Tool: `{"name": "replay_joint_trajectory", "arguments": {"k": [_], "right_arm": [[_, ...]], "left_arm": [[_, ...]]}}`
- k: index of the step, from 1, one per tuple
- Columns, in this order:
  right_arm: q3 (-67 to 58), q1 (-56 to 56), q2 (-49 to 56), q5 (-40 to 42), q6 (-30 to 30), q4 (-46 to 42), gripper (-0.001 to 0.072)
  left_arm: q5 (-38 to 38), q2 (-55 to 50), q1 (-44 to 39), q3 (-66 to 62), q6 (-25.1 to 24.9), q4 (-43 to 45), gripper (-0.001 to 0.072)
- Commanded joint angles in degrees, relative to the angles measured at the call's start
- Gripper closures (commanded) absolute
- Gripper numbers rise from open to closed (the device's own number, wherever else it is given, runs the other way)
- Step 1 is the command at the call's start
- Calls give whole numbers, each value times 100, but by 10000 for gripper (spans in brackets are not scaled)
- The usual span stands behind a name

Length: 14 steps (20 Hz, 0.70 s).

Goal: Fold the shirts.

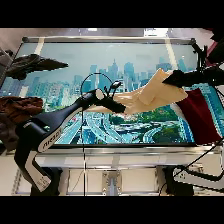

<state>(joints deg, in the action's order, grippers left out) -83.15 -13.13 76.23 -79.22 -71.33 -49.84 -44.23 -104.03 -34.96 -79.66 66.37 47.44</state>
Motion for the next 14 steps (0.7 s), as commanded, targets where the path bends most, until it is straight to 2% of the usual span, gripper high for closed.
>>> {"name": "replay_joint_trajectory", "arguments": {"k": [1, 3, 6, 10, 12, 14], "right_arm": [[-267, 267, -37, -289, -282, -378, 691], [-267, 501, -35, -293, -476, -442, 691], [-400, 992, 0, 17, -793, -439, 692], [-667, 2092, 332, 1139, -1381, -426, 692], [-667, 2785, 728, 1779, -1685, -332, 692], [-667, 3541, 1237, 2841, -1738, 136, 691]], "left_arm": [[208, -13, -221, -48, -37, -269, 698], [160, 0, -177, -315, -37, 37, 699], [-144, 173, 114, -1034, 7, 1377, 699], [-492, 682, 894, -1786, 778, 3163, 698], [-468, 1021, 1388, -1886, 1038, 3353, 697], [-483, 1298, 1814, -1884, 1193, 3333, 698]]}}
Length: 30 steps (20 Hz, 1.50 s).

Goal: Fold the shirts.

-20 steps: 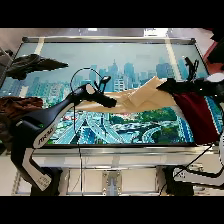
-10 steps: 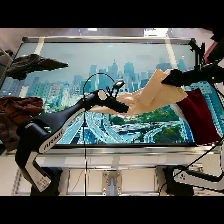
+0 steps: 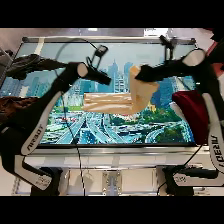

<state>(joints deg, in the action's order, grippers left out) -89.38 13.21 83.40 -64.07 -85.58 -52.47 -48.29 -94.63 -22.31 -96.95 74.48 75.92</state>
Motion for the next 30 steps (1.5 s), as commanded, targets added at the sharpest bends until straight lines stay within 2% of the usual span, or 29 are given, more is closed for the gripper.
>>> {"name": "replay_joint_trajectory", "arguments": {"k": [1, 2, 3, 4, 5, 6, 7, 10, 12, 15, 18, 20, 27, 30], "right_arm": [[-44, 1294, 789, 1939, -306, 643, 690], [-44, 1652, 1047, 2503, -289, 793, 688], [-44, 1939, 1244, 2992, -273, 732, 655], [-44, 2140, 1392, 3383, -275, 605, 470], [-44, 2216, 1486, 3611, -317, 584, 130], [-44, 2173, 1508, 3626, -328, 575, 76], [-44, 2050, 1488, 3495, -328, 544, 100], [-44, 1244, 1333, 2616, -323, 466, 100], [-42, 590, 1237, 1786, -367, -195, 102], [109, -319, 1235, 435, -938, -1161, 100], [629, -817, 1316, -48, -664, -1091, 98], [905, -940, 1517, 15, -197, -619, 96], [999, -850, 2465, 424, 1558, 2055, 90], [994, -693, 2581, 802, 1779, 2500, 100]], "left_arm": [[-101, 450, 717, -155, 476, 487, 698], [-142, 520, 861, -155, 529, 483, 697], [-225, 557, 955, -155, 527, 483, 697], [-374, 573, 1029, -155, 527, 481, 697], [-544, 573, 1069, -155, 522, 487, 697], [-710, 573, 1091, -153, 496, 492, 697], [-822, 573, 1091, -153, 446, 503, 697], [-892, 573, 1091, -151, 369, 487, 697], [-894, 573, 1091, -151, 369, 490, 697], [-850, 570, 1091, -151, 369, 490, 698], [-599, 570, 1091, -151, 369, 487, 697], [-527, 570, 1091, -151, 372, 487, 698], [-522, 570, 1088, -151, 374, 485, 698], [-522, 570, 1088, -153, 378, 485, 698]]}}
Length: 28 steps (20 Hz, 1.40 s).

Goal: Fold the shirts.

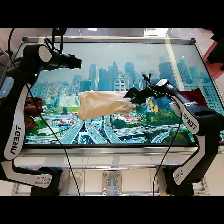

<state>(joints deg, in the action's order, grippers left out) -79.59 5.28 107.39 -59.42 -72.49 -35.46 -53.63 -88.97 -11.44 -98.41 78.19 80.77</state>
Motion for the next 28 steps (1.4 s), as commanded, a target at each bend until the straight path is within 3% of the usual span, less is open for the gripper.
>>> {"name": "replay_joint_trajectory", "arguments": {"k": [1, 3, 5, 6, 7, 8, 10, 12, 14, 19, 24, 28], "right_arm": [[-13, 164, 232, 409, 461, 800, 100], [-50, 306, 332, 474, 461, 804, 112], [-50, 402, 363, 490, 466, 802, 200], [-52, 442, 358, 481, 492, 861, 357], [-52, 435, 354, 415, 610, 1045, 570], [-52, 407, 339, 308, 887, 1300, 683], [-52, 245, 136, 216, 1121, 1552, 688], [-50, -111, -319, 151, 1067, 1139, 688], [-50, -649, -940, -149, 621, 186, 688], [-48, -2385, -2874, -1213, -1106, -3386, 688], [-33, -4172, -4146, -2653, -1390, -5665, 688], [437, -5204, -4277, -3515, -1255, -6581, 688]], "left_arm": [[9, 4, 2, -4, 7, -24, 697], [-2, 4, 2, -4, 4, -157, 698], [-9, 4, 2, -4, 2, -238, 697], [-15, 4, 2, -4, 2, -269, 697], [-26, 4, 2, -4, 2, -273, 697], [-33, 4, 2, -7, 2, -271, 698], [-72, 4, 2, -4, 2, -273, 698], [-164, 4, 2, -7, 2, -273, 698], [-153, 4, 2, -7, 2, -278, 697], [-153, 4, 2, -4, 2, -326, 698], [-151, 4, 0, -4, 2, -511, 697], [-146, 4, -2, -4, 2, -813, 698]]}}
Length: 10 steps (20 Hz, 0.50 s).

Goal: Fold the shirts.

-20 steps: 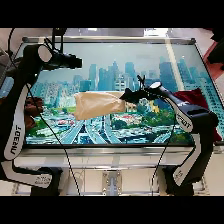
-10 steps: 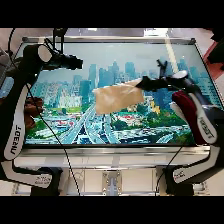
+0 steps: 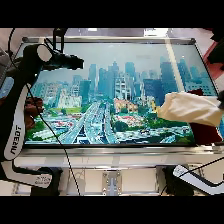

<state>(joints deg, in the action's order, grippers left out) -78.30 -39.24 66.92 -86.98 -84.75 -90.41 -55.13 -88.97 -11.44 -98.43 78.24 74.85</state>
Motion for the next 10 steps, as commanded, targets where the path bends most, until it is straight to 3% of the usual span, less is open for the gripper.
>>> {"name": "replay_joint_trajectory", "arguments": {"k": [1, 2, 3, 5, 6, 8, 10], "right_arm": [[640, -879, -227, -684, 85, -1099, 687], [1036, -964, -221, -514, 203, -1121, 685], [1384, -1014, -216, -280, 199, -1200, 638], [1834, -1040, -216, -4, 170, -1305, 411], [1864, -1034, -216, 79, 155, -1279, 340], [1696, -1034, -223, 168, 37, -1261, 329], [1290, -1008, -234, 190, 20, -682, 330]], "left_arm": [[2, 4, -7, -2, -2, -310, 698], [-2, 4, -9, -2, -4, -426, 697], [-2, 4, -9, -2, -7, -546, 697], [0, 4, -9, -2, -7, -669, 697], [7, 4, -9, -2, -7, -688, 698], [22, 4, -9, -2, -7, -691, 697], [15, 4, -9, -2, -2, -708, 697]]}}
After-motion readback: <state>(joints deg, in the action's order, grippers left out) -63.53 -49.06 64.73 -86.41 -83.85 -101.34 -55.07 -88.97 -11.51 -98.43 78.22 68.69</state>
